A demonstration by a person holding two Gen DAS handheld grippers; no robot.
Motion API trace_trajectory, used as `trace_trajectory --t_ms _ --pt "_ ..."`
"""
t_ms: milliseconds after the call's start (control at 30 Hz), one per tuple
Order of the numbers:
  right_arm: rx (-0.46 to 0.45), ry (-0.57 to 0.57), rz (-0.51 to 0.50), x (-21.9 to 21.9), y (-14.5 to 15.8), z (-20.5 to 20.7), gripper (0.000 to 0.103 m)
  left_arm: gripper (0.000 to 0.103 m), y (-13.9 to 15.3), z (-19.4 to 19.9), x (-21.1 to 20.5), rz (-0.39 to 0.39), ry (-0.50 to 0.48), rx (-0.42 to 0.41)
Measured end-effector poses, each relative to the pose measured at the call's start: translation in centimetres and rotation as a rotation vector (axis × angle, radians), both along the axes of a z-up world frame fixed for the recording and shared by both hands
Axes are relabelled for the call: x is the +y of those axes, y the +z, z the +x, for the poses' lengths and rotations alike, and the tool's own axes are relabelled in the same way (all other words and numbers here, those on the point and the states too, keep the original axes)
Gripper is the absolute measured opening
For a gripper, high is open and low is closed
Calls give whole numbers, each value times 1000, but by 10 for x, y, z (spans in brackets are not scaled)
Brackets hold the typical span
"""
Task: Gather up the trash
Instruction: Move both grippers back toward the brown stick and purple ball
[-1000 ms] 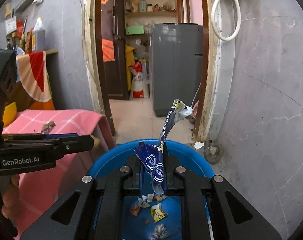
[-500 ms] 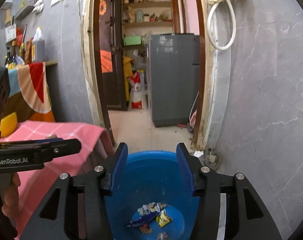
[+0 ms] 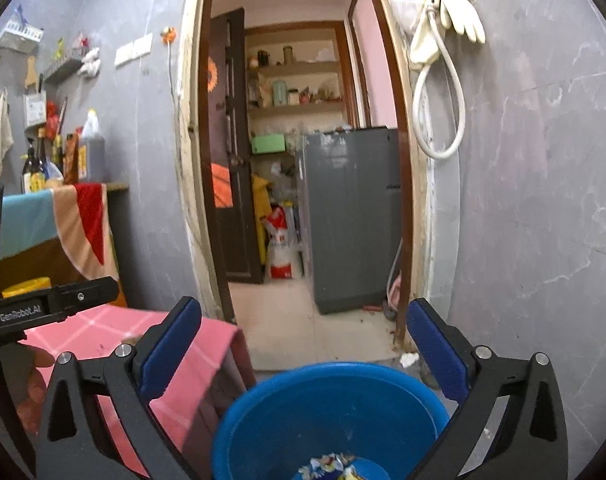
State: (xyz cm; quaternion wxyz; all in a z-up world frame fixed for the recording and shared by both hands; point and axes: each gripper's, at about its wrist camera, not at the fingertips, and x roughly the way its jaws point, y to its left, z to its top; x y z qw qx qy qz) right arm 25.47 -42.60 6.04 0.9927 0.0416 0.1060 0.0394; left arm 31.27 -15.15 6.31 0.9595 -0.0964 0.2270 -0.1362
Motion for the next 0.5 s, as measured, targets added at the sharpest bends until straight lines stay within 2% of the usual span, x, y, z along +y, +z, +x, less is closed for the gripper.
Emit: trace_trajectory --t_ms 200,500 --pt "-63 18 -1 14 7 -5 103 101 3 -14 23 49 76 -93" --pt "-129 59 -38 45 14 -9 103 101 2 -32 47 117 131 -178"
